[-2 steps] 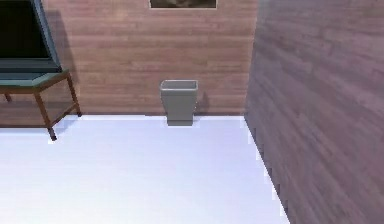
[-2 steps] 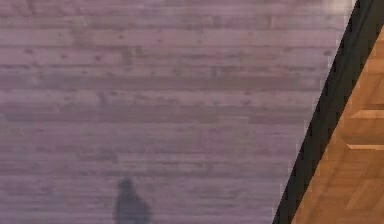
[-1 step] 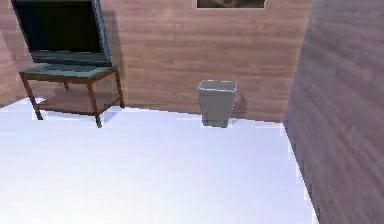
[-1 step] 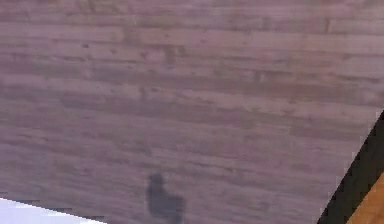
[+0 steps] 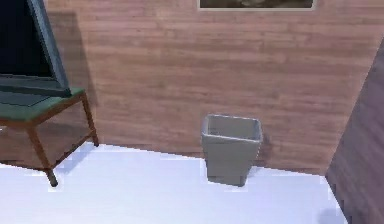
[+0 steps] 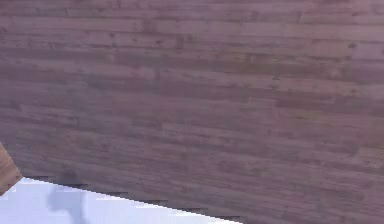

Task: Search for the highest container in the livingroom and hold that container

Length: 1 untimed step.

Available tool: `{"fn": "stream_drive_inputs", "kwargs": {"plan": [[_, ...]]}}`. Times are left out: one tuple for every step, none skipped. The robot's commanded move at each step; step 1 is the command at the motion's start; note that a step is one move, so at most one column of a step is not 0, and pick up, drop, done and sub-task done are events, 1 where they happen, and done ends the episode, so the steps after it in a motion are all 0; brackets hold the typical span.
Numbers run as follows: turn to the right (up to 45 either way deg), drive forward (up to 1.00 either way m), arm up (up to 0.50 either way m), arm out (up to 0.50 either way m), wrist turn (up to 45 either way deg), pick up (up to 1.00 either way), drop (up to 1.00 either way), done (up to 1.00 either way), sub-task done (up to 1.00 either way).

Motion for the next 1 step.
{"fn": "stream_drive_inputs", "kwargs": {"plan": [[-3.0, 0.00, 0.00, 0.00, 0.0, 0.00, 0.00, 0.00, 0.00]]}}
